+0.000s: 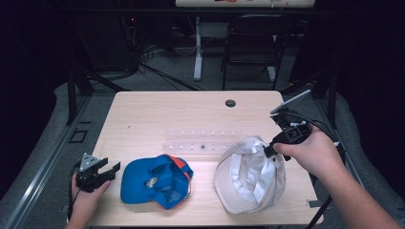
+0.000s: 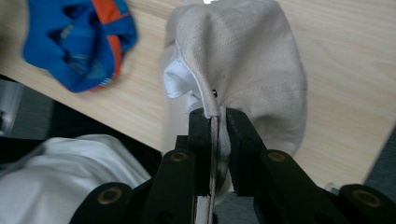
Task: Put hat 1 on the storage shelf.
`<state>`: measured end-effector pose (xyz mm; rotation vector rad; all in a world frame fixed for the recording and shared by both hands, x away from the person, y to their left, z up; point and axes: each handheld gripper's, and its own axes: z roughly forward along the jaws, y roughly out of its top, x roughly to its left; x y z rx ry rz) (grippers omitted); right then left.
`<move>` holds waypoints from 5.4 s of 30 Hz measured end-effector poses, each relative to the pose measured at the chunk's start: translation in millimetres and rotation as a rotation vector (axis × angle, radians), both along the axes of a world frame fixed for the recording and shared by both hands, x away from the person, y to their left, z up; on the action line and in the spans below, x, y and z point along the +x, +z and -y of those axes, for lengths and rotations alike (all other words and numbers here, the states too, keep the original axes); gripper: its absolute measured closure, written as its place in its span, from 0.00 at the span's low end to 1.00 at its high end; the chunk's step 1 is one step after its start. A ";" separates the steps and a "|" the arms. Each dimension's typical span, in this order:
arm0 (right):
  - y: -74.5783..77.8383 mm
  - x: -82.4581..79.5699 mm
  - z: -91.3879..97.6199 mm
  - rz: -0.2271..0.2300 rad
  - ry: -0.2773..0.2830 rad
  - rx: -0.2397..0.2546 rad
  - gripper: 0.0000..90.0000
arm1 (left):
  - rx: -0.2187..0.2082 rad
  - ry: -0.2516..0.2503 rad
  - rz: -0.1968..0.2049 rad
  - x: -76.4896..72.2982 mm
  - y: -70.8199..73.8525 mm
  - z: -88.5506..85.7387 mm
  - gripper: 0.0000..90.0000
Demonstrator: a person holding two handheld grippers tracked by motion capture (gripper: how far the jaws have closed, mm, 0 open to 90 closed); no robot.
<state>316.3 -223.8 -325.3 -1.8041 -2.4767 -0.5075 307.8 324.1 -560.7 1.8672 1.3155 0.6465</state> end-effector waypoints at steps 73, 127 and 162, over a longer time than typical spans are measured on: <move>9.1 113.4 -73.6 0.128 -0.260 0.964 0.90 | -0.022 -0.009 0.057 -1.6 4.0 3.4 0.47; -17.3 125.4 -109.8 0.099 -0.304 0.997 0.89 | 0.001 -0.300 0.174 -9.3 53.0 98.4 0.47; -9.1 125.2 -126.2 0.120 -0.263 0.969 0.89 | 0.053 -0.479 0.147 37.8 44.8 170.5 0.93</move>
